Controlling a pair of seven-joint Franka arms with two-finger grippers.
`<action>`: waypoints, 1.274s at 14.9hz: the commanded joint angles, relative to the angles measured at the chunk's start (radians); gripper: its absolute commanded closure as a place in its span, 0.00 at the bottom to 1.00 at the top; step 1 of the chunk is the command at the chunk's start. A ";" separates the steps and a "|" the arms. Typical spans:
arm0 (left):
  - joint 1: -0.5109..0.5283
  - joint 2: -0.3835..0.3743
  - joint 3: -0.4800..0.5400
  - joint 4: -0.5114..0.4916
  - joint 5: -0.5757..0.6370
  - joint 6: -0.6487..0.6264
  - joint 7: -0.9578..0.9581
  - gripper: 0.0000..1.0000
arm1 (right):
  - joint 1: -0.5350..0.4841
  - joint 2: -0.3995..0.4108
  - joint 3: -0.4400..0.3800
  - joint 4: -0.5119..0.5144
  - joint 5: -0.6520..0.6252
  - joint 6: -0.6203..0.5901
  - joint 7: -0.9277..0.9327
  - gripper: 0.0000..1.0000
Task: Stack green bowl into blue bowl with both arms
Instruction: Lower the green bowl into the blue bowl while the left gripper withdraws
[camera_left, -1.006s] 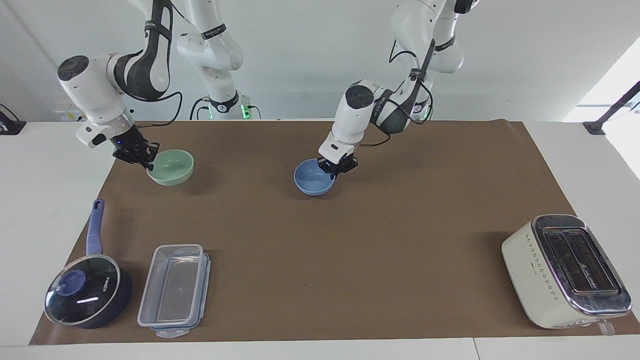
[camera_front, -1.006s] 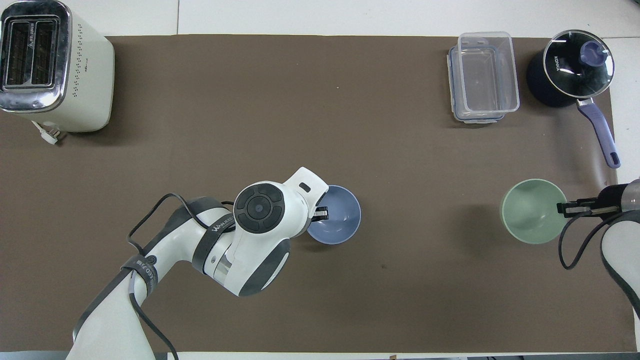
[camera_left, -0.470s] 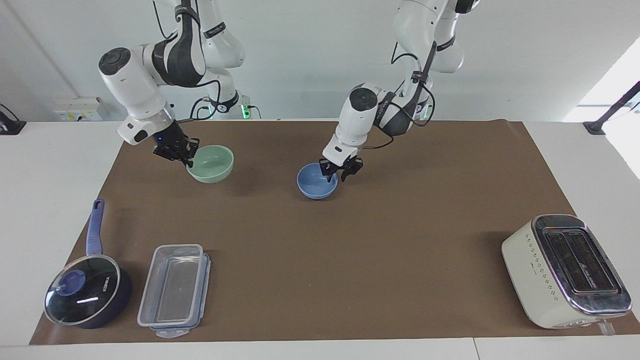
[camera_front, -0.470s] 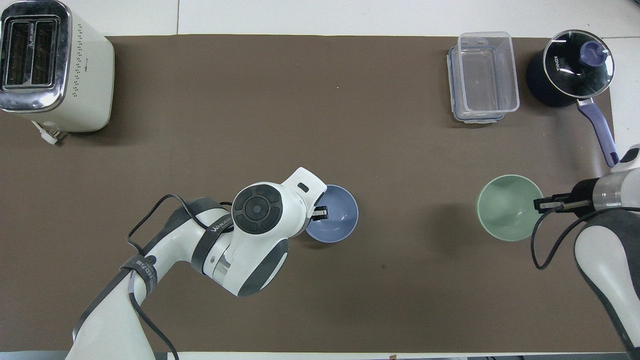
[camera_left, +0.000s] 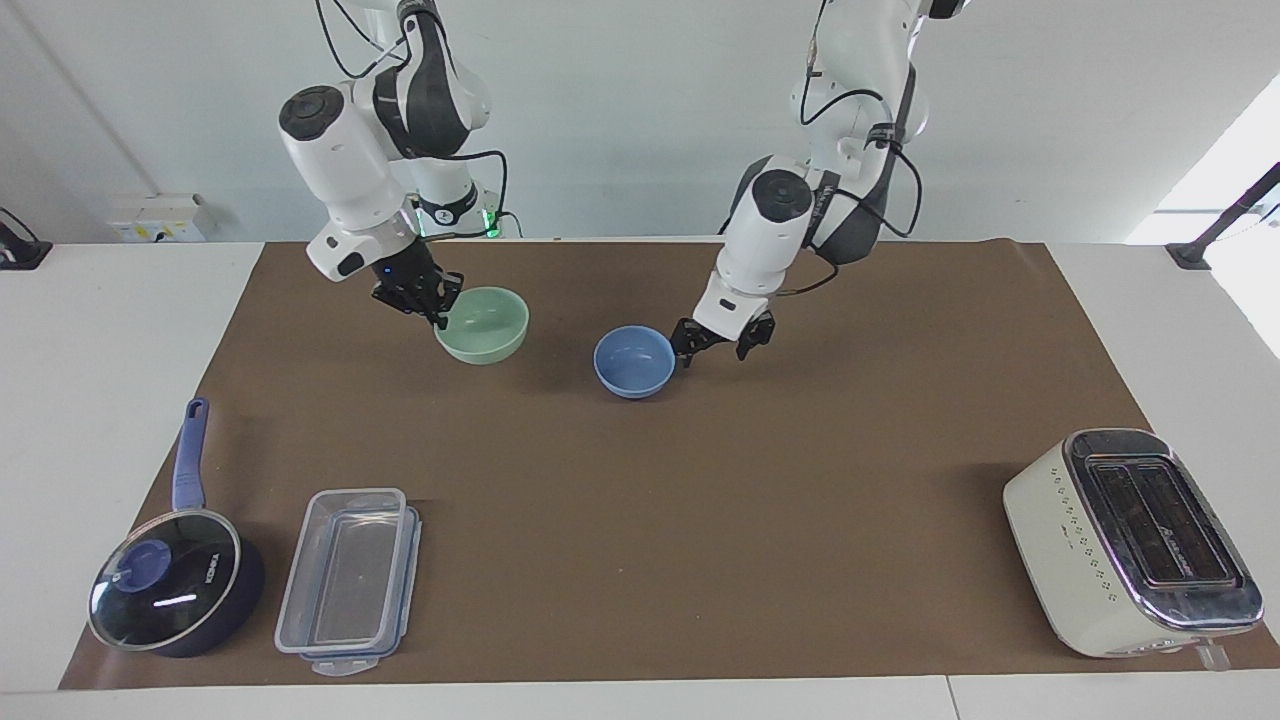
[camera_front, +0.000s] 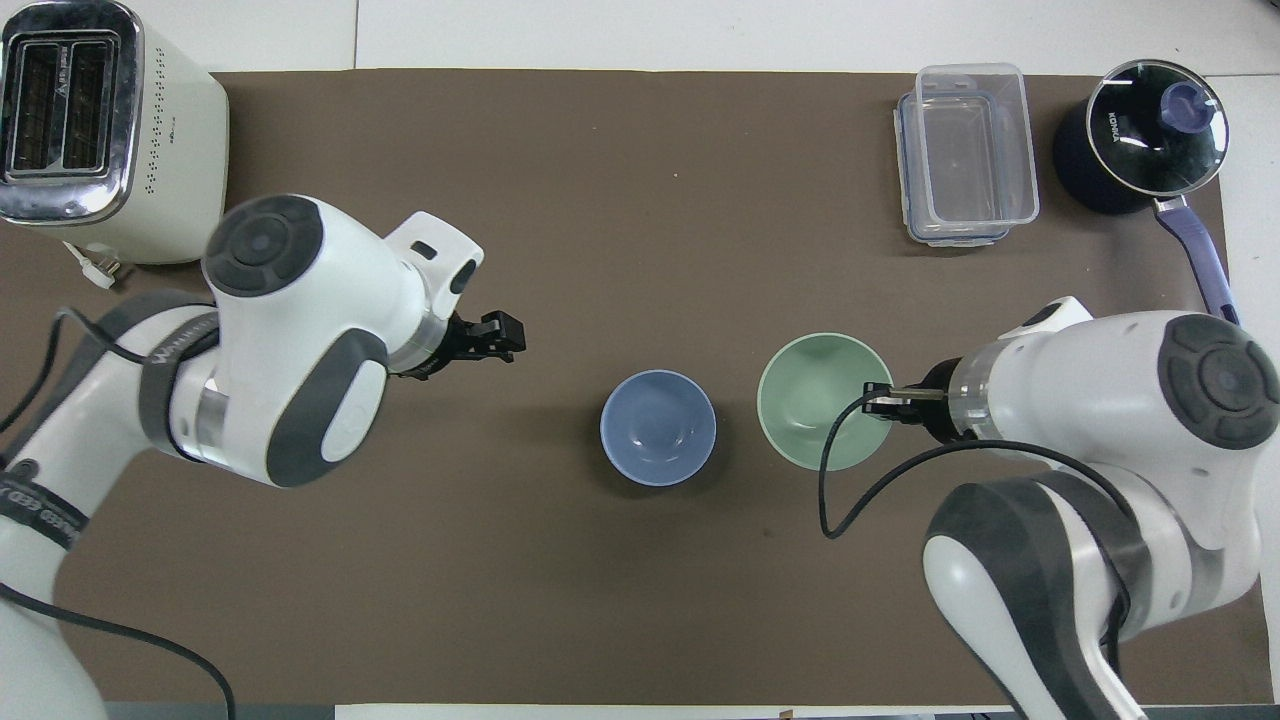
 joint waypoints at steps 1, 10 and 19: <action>0.105 -0.001 -0.004 0.062 0.041 -0.132 0.160 0.00 | 0.106 0.093 -0.003 0.092 0.015 0.001 0.167 1.00; 0.260 -0.021 0.005 0.335 0.148 -0.503 0.451 0.00 | 0.227 0.211 -0.003 0.136 0.014 0.051 0.315 1.00; 0.300 -0.191 0.002 0.220 0.136 -0.492 0.544 0.00 | 0.235 0.181 0.002 0.015 0.017 0.183 0.311 1.00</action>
